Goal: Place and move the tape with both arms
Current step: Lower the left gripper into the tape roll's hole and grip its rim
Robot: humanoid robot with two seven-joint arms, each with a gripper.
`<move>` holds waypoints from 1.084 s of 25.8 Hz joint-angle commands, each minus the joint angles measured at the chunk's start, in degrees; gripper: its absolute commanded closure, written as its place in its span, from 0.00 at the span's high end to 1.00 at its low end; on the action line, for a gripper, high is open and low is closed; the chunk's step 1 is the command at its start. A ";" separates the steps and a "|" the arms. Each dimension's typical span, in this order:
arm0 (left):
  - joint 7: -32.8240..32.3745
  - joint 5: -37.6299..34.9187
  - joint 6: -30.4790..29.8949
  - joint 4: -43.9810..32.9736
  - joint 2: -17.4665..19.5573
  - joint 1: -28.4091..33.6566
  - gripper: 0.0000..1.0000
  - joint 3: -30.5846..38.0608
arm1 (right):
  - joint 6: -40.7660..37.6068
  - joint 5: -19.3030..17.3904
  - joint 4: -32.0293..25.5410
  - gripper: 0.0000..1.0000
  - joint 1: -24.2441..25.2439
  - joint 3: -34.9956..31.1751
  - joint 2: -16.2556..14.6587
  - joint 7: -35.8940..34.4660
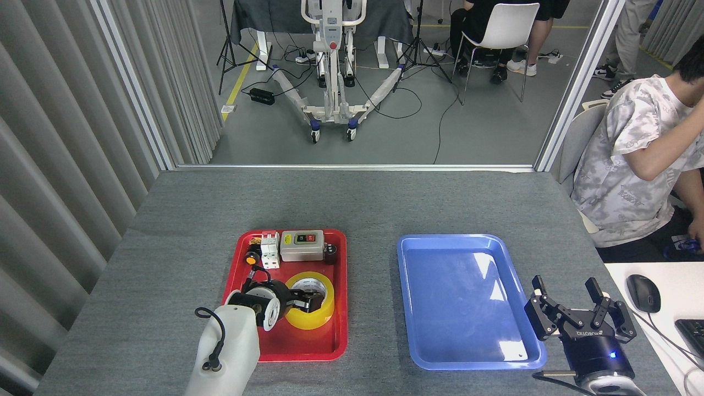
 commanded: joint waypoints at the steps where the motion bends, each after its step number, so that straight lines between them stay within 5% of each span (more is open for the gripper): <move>1: -0.50 0.06 0.47 1.05 0.01 -0.72 0.98 0.19 | 0.09 -0.05 -0.12 0.99 -0.02 0.06 -0.09 0.37; 7: -5.51 0.15 3.81 4.92 -0.69 -2.92 0.99 0.71 | 0.00 -0.05 -0.12 0.99 0.15 0.15 0.18 0.28; 24: -5.60 0.15 3.81 6.77 -1.30 -4.67 0.97 1.51 | 3.25 1.79 -0.12 0.99 0.51 1.38 0.00 -0.33; 27: -5.25 0.15 3.64 6.77 -1.30 -4.67 0.64 1.51 | 2.72 2.23 -0.03 0.99 0.51 1.38 -0.09 -0.42; 28: -5.16 0.15 3.64 6.77 -1.30 -4.67 0.61 1.51 | 2.64 2.32 -0.03 0.99 0.51 1.38 -0.17 -0.42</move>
